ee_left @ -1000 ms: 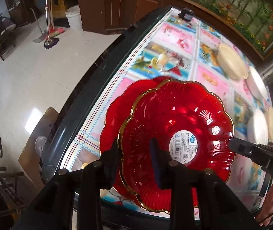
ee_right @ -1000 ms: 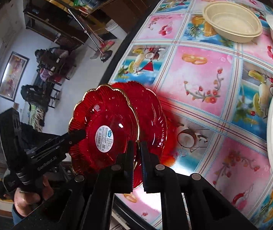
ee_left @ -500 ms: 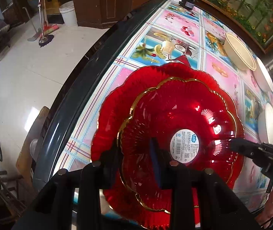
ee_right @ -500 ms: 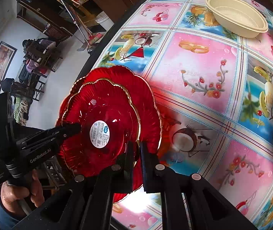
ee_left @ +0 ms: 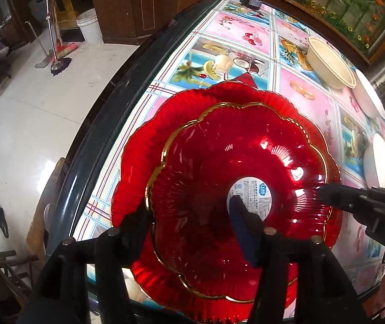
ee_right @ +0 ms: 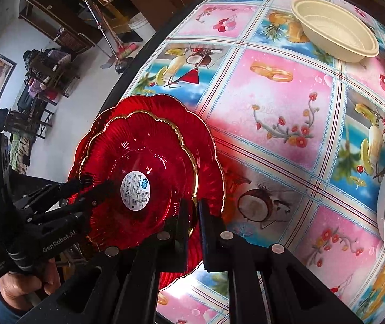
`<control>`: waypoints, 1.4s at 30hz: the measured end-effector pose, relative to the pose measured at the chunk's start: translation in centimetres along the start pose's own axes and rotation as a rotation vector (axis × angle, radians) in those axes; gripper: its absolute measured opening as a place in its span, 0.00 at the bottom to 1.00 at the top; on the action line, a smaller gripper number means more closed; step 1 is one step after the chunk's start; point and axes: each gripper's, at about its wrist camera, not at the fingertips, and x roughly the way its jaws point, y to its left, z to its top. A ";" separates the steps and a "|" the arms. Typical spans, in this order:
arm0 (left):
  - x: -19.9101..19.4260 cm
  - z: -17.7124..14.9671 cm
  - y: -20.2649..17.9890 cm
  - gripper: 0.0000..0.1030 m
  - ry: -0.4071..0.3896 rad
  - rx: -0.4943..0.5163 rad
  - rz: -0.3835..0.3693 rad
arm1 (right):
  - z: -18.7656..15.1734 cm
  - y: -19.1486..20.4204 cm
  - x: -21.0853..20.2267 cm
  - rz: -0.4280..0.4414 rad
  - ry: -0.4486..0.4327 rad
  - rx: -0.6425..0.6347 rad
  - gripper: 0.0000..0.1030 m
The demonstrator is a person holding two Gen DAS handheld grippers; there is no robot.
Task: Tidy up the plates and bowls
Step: 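Lower the smaller red plate onto the large one and open the left gripper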
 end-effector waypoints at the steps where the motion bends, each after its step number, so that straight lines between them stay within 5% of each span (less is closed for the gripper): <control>1: 0.0 0.0 0.0 0.59 -0.002 -0.002 -0.002 | 0.0 0.1 0.0 -0.003 0.002 -0.001 0.09; 14: -1.6 -0.8 -0.2 0.73 -0.047 -0.011 0.003 | 0.1 0.6 0.1 -0.011 0.008 -0.024 0.14; 26: -4.3 -1.7 -0.4 0.74 -0.091 -0.040 -0.005 | -0.8 1.0 -3.9 0.032 -0.067 -0.047 0.17; 42: -7.0 -2.3 -7.7 0.74 -0.121 0.080 -0.028 | -5.3 -4.1 -8.3 0.062 -0.106 0.050 0.17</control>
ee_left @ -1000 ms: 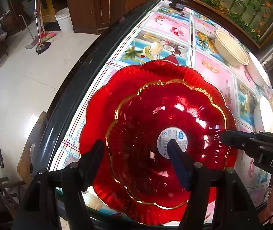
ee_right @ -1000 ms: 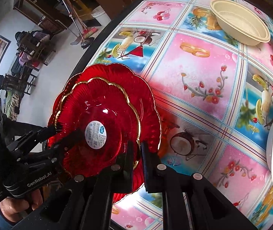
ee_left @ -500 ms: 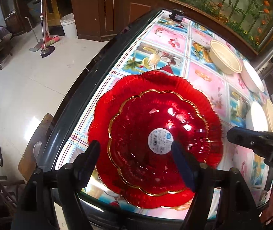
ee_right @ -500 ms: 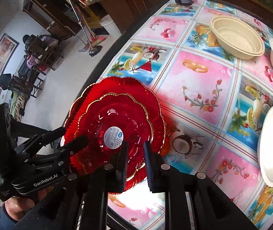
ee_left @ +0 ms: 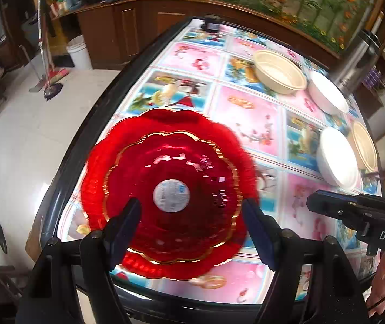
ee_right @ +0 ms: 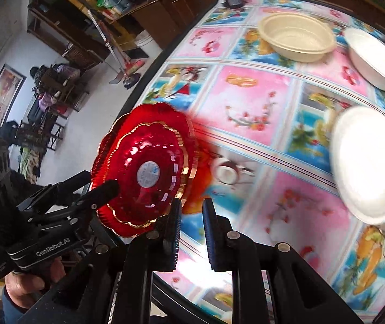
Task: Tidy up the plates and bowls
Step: 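Lower the smaller red plate onto the large one and open the left gripper, then move the left gripper toward the white foam plate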
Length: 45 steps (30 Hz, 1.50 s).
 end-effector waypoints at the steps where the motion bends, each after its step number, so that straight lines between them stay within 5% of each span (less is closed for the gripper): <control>1: -0.2 0.1 -0.6 0.74 -0.006 0.008 -0.003 | -0.3 -0.7 -0.4 0.002 -0.004 0.015 0.17; 14: -3.0 -3.3 -4.9 0.74 -0.031 0.086 -0.025 | -3.6 -7.2 -2.5 -0.020 0.020 0.137 0.17; 25: -4.4 -4.6 -5.8 0.74 -0.039 0.067 0.020 | -4.2 -6.2 -2.3 0.043 0.035 0.088 0.17; 45: 0.2 -3.0 -18.0 0.73 0.009 0.240 -0.096 | -10.5 -15.0 -8.2 -0.063 -0.061 0.154 0.17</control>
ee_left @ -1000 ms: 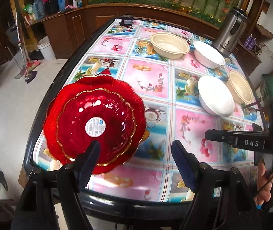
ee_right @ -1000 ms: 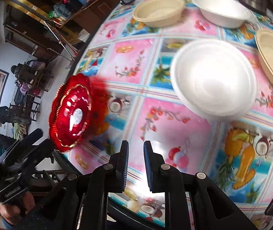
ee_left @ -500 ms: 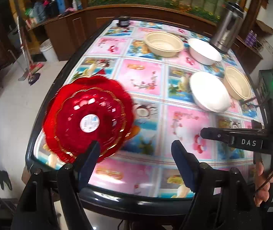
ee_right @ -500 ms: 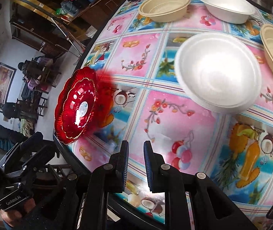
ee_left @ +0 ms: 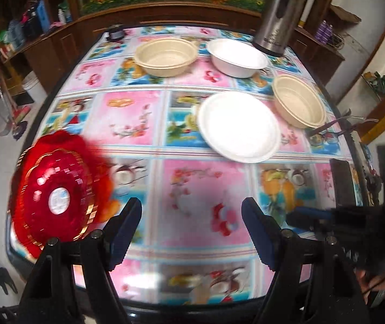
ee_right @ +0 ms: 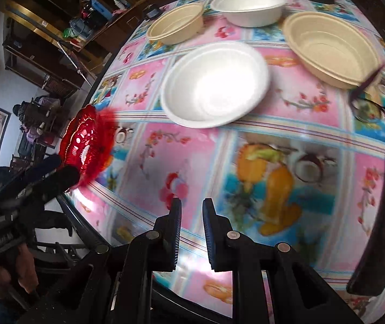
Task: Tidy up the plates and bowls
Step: 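Move the left gripper toward the white foam plate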
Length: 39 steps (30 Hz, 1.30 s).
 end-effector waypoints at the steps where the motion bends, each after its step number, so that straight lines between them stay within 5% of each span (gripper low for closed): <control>1: 0.3 0.1 -0.3 0.73 0.001 0.003 -0.001 | -0.4 -0.4 -0.3 -0.014 -0.008 -0.006 0.17; 10: 2.3 3.6 -4.5 0.73 -0.011 0.107 -0.048 | -5.0 -3.9 -4.1 -0.118 -0.061 -0.040 0.17; 23: 3.6 5.9 -9.1 0.73 -0.009 0.309 -0.161 | -11.8 -6.0 -9.5 -0.224 -0.267 0.357 0.31; 39: 2.9 7.2 -8.0 0.73 -0.020 0.300 -0.195 | -11.5 -3.3 -9.7 -0.234 -0.335 0.394 0.31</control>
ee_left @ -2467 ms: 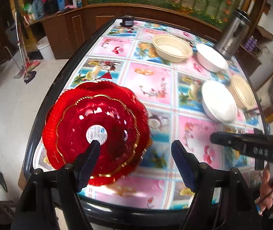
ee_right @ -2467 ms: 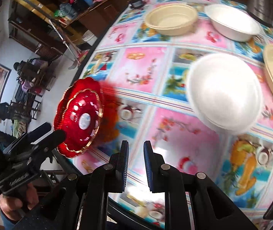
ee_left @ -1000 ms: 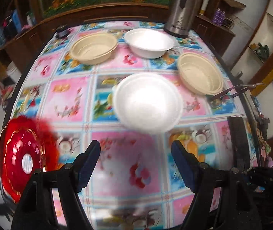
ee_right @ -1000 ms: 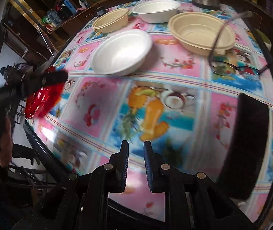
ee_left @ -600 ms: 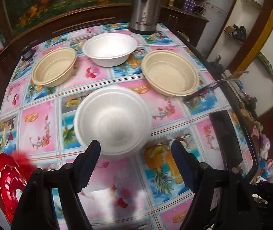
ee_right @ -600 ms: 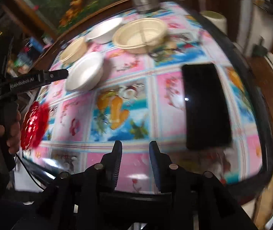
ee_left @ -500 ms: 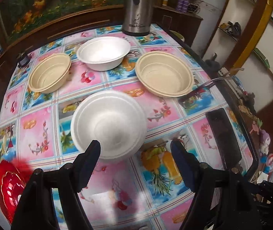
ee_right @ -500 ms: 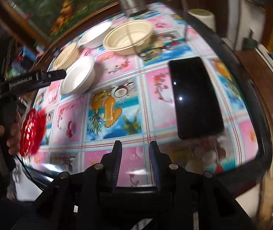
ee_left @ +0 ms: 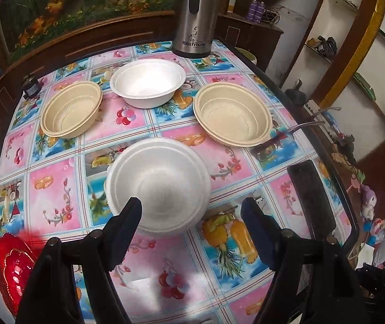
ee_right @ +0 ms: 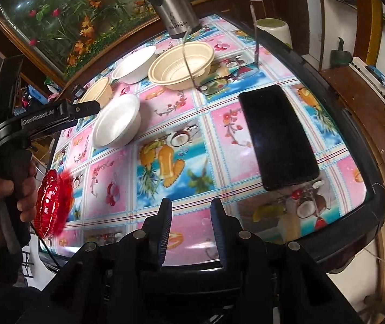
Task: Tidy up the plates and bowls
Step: 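Move the left gripper toward the white foam plate, then grasp the rim of the white foam plate with the left gripper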
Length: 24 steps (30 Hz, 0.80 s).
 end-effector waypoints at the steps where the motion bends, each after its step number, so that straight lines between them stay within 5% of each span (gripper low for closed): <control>1: -0.1 0.1 0.0 0.73 -0.006 -0.003 0.004 | 0.1 0.2 -0.1 -0.008 -0.005 -0.007 0.31; 14: 0.2 0.3 1.9 0.73 -0.015 -0.037 0.013 | 1.1 0.2 0.1 0.000 -0.018 0.009 0.31; 24: -0.2 -2.3 5.3 0.73 0.009 -0.083 0.043 | 0.4 2.0 3.3 0.063 0.058 -0.001 0.31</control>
